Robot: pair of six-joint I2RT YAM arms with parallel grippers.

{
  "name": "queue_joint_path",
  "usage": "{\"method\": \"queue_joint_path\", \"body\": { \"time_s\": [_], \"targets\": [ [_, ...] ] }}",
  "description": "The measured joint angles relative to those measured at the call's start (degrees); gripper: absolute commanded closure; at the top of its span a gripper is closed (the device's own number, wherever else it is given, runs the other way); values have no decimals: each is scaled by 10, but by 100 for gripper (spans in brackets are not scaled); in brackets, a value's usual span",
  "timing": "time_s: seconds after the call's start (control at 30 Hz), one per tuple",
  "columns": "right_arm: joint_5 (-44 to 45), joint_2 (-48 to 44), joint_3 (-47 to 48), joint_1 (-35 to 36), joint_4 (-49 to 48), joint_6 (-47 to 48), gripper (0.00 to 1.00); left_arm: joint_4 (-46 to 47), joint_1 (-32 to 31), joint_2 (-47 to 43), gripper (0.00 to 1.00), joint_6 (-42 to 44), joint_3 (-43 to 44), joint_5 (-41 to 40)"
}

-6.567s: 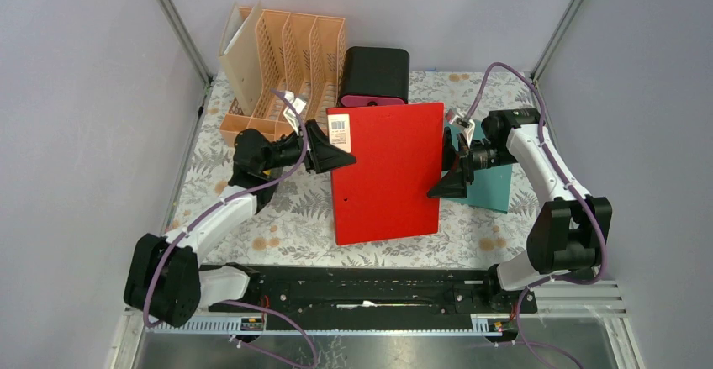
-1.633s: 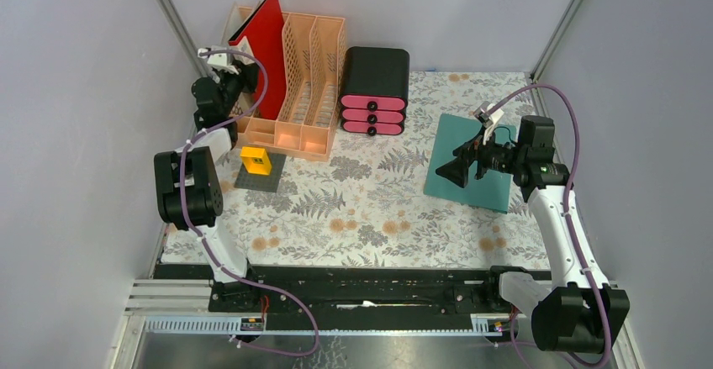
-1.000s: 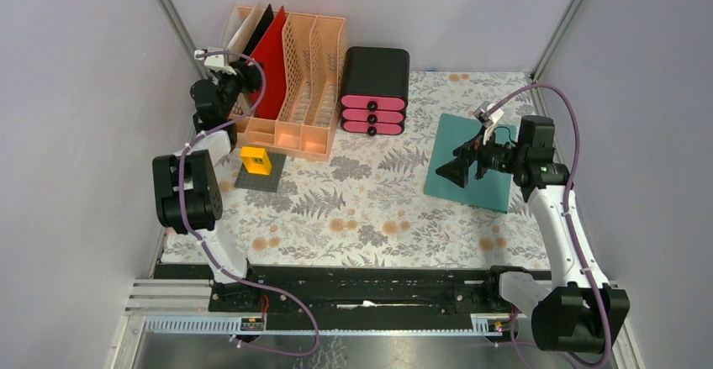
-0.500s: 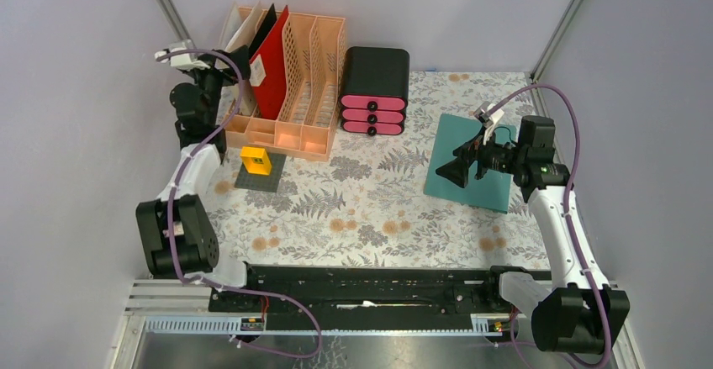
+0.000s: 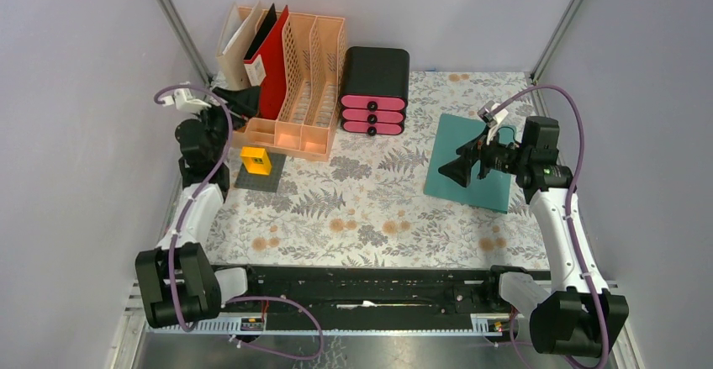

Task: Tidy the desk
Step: Place the folder in the storage box, then pick up the folder from the center of the board.

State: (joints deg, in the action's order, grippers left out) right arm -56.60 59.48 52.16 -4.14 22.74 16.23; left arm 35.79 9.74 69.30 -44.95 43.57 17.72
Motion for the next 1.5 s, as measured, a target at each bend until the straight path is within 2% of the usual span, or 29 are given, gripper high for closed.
{"method": "queue_joint_path", "body": {
  "time_s": [0.27, 0.47, 0.67, 0.87, 1.17, 1.37, 1.5],
  "targets": [
    [0, 0, 0, -6, 0, 0, 0, -47, 0, -59, 1, -71, -66, 92],
    [2, 0, -1, -20, 0, 4, 0, -79, -27, -103, 1, -74, -97, 163],
    [0, 3, -3, -41, -1, 2, 0, -103, -113, -151, 1, -57, -143, 183],
    [0, 21, -3, -68, -4, -24, 0, -96, -222, -153, 1, -49, -164, 184],
    [44, 59, -3, -101, -11, -52, 0, -39, -393, -78, 1, -48, -188, 112],
    [99, 74, -13, -154, -46, -104, 0, 36, -498, 38, 1, -48, -186, 35],
    [139, 92, -24, -175, -69, -128, 0, 67, -536, 136, 1, -51, -159, 14]
  ]
}}
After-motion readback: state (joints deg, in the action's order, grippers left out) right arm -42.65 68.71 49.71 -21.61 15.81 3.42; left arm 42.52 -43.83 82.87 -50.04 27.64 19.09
